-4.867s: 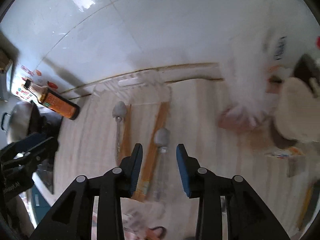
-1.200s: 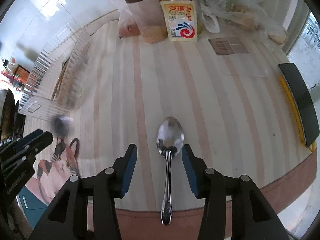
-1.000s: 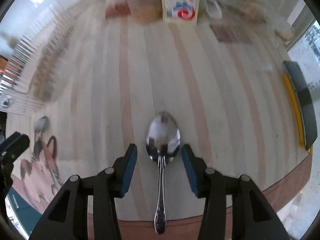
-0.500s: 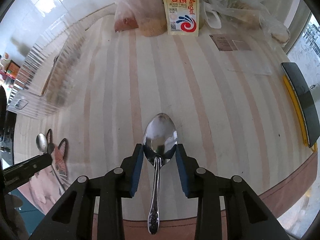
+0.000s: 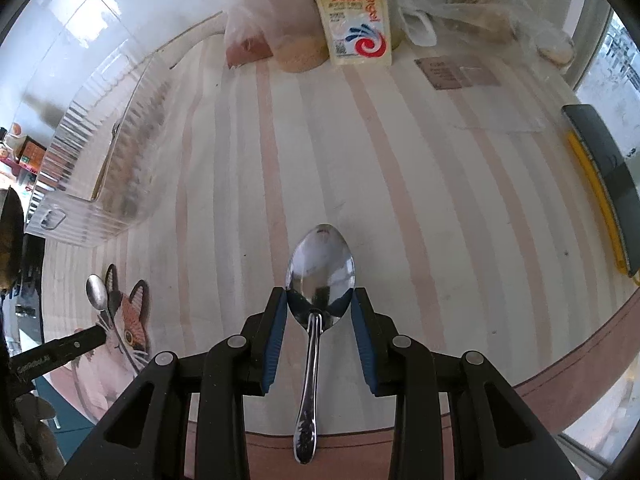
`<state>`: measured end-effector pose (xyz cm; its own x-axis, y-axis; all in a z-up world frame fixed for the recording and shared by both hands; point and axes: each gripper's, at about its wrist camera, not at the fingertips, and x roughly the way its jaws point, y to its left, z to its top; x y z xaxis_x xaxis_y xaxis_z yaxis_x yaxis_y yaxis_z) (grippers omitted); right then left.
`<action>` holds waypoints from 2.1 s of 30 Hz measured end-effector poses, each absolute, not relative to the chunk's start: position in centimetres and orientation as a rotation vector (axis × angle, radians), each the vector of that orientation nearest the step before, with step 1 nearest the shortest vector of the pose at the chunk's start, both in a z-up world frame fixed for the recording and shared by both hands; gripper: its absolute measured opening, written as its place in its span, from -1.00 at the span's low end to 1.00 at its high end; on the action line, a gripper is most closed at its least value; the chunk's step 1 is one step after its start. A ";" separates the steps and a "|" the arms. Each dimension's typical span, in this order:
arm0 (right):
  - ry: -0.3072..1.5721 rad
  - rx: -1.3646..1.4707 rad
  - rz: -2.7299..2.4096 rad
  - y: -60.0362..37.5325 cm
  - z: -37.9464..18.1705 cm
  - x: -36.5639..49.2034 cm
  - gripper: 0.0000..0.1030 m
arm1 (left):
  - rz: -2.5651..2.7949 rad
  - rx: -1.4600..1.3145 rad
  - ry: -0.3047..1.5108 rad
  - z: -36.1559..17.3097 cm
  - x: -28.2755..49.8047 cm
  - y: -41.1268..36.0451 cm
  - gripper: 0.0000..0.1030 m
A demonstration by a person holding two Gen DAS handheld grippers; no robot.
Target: Organize utensils
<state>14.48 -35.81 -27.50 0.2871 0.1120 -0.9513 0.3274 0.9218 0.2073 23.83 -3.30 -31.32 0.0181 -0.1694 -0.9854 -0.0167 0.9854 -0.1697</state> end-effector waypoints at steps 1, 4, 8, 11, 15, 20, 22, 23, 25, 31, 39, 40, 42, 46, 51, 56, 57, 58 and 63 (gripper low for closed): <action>1.286 0.403 -0.145 -35.6 -27.7 14.5 -0.33 | -0.119 -0.179 1.564 -31.7 24.0 -3.1 -0.07; 1.294 0.397 -0.135 -34.7 -28.1 15.3 -0.33 | -0.113 -0.220 1.581 -32.5 24.8 -3.5 -0.07; 1.300 0.387 -0.129 -33.8 -28.4 16.0 -0.33 | -0.080 -0.197 1.552 -32.5 26.6 -4.4 -0.06; 1.299 0.389 -0.131 -33.8 -28.3 16.3 -0.33 | -0.056 -0.178 1.528 -32.5 28.2 -4.8 -0.06; 1.292 0.388 -0.133 -33.7 -28.0 16.4 -0.33 | -0.049 -0.104 1.483 -32.4 29.4 -5.7 -0.40; 1.282 0.396 -0.138 -33.9 -27.7 16.3 -0.33 | -0.086 -0.043 1.446 -31.9 30.0 -6.3 -0.82; 1.282 0.398 -0.138 -33.9 -27.7 16.3 -0.33 | -0.094 -0.031 1.439 -31.5 30.2 -6.3 -0.87; 1.281 0.400 -0.140 -34.0 -27.6 16.2 -0.33 | -0.097 -0.031 1.435 -31.3 30.3 -6.4 -0.91; 1.276 0.401 -0.140 -34.0 -27.5 16.3 -0.33 | -0.104 -0.039 1.420 -30.8 30.4 -6.2 -0.94; 1.266 0.403 -0.137 -34.1 -27.2 16.3 -0.33 | -0.099 -0.074 1.374 -28.5 29.6 -4.0 -0.97; 1.265 0.408 -0.122 -33.7 -27.2 16.9 -0.34 | -0.085 -0.288 1.413 -28.8 29.4 0.0 -0.86; 1.264 0.408 -0.121 -33.6 -27.2 17.0 -0.34 | -0.083 -0.322 1.425 -29.1 29.5 0.2 -0.76; 1.262 0.407 -0.118 -33.4 -27.1 17.2 -0.34 | -0.080 -0.369 1.431 -29.8 29.6 0.6 -0.06; 1.263 0.395 -0.115 -33.0 -27.1 17.5 -0.34 | -0.077 -0.373 1.455 -31.4 30.7 -1.0 -0.05; 1.271 0.392 -0.125 -33.0 -27.4 17.7 -0.34 | -0.034 -0.217 1.440 -31.4 31.9 -4.3 0.04; 1.269 0.392 -0.134 -33.0 -27.5 17.7 -0.34 | -0.013 -0.045 1.383 -31.1 32.8 -6.3 -0.33; 1.266 0.393 -0.136 -33.0 -27.5 17.7 -0.34 | -0.024 -0.043 1.382 -31.1 32.9 -6.4 -0.36; 1.263 0.397 -0.138 -33.1 -27.4 17.7 -0.34 | -0.036 -0.042 1.381 -30.9 32.9 -6.2 -0.37; 1.257 0.407 -0.144 -33.4 -27.4 17.5 -0.34 | -0.068 -0.053 1.377 -30.6 32.6 -5.1 -0.79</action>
<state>17.49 -33.44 -27.42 0.3110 0.1149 -0.9434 0.3257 0.9197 0.2194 32.57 -5.06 -30.61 0.1916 -0.0794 -0.9783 0.0174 0.9968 -0.0775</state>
